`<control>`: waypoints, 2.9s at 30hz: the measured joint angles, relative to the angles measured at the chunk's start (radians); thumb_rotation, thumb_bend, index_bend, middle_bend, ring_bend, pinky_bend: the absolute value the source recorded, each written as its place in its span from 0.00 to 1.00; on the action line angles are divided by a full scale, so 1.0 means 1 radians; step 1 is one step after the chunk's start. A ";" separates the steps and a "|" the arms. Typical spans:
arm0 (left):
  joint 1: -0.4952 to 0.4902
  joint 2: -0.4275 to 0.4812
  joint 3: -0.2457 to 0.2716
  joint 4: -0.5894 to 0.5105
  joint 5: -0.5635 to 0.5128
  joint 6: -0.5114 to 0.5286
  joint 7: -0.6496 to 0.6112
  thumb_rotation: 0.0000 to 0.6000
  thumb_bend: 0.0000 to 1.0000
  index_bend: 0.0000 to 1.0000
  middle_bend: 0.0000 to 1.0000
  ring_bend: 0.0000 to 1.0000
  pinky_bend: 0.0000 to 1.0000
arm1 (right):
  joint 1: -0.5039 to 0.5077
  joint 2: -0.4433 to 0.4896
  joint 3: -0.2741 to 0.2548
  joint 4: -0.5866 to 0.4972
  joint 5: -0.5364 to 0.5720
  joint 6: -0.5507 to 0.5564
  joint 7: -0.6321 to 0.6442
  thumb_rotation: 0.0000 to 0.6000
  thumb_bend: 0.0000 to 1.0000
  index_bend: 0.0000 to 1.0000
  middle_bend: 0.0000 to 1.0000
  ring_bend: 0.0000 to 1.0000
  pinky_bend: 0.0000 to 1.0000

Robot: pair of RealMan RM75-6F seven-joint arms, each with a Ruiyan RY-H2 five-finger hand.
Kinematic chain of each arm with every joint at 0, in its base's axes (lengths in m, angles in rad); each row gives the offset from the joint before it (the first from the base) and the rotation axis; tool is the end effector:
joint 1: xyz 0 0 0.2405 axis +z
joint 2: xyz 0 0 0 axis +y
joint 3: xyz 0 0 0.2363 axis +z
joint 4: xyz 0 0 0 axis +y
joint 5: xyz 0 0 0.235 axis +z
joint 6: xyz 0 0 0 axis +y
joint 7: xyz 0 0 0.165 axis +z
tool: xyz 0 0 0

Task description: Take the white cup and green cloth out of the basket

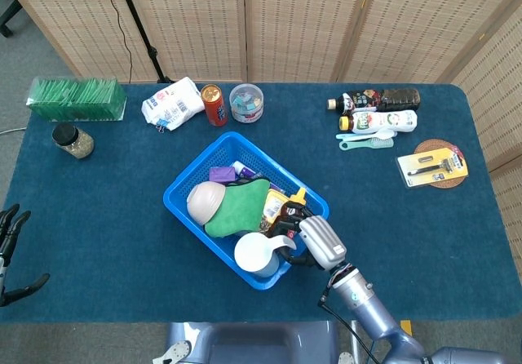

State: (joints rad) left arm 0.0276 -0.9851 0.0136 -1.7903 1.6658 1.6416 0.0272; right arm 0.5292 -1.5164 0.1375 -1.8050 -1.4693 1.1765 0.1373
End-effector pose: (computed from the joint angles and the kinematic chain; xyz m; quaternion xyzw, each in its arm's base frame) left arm -0.2679 0.1536 0.1552 -0.5962 -0.3661 -0.4206 0.5775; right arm -0.0735 -0.2636 -0.0195 0.6099 -0.5105 0.5669 0.2144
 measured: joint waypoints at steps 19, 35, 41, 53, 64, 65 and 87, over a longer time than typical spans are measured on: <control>0.003 -0.001 0.005 -0.001 0.008 0.002 0.004 1.00 0.00 0.00 0.00 0.00 0.00 | -0.003 0.151 0.186 0.133 0.059 0.100 0.042 1.00 0.56 0.62 0.62 0.48 0.14; -0.003 -0.003 0.007 -0.008 0.006 -0.012 0.016 1.00 0.00 0.00 0.00 0.00 0.00 | 0.043 0.120 0.228 0.622 0.207 -0.039 0.190 1.00 0.56 0.62 0.62 0.48 0.14; -0.001 -0.003 0.009 -0.008 0.009 -0.009 0.017 1.00 0.00 0.00 0.00 0.00 0.00 | 0.065 0.043 0.167 0.821 0.198 -0.123 0.219 1.00 0.57 0.62 0.62 0.48 0.14; -0.004 0.002 0.010 -0.006 0.008 -0.015 0.006 1.00 0.00 0.00 0.00 0.00 0.00 | 0.093 -0.027 0.055 0.950 0.103 -0.194 0.267 1.00 0.55 0.07 0.07 0.07 0.00; -0.002 0.006 0.012 -0.002 0.012 -0.009 -0.004 1.00 0.00 0.00 0.00 0.00 0.00 | 0.067 0.088 0.048 0.737 0.109 -0.152 0.086 1.00 0.25 0.00 0.00 0.00 0.00; -0.002 0.006 0.012 -0.002 0.012 -0.009 -0.004 1.00 0.00 0.00 0.00 0.00 0.00 | 0.063 0.099 0.052 0.711 0.113 -0.140 0.062 1.00 0.21 0.00 0.00 0.00 0.00; -0.001 0.006 0.012 -0.001 0.012 -0.006 -0.004 1.00 0.00 0.00 0.00 0.00 0.00 | 0.096 0.206 0.082 0.473 0.231 -0.093 -0.584 1.00 0.00 0.00 0.00 0.00 0.00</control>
State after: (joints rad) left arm 0.0269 -0.9794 0.0260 -1.7915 1.6776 1.6351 0.0236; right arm 0.6255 -1.3106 0.2195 -1.3319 -1.2380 1.0833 -0.4466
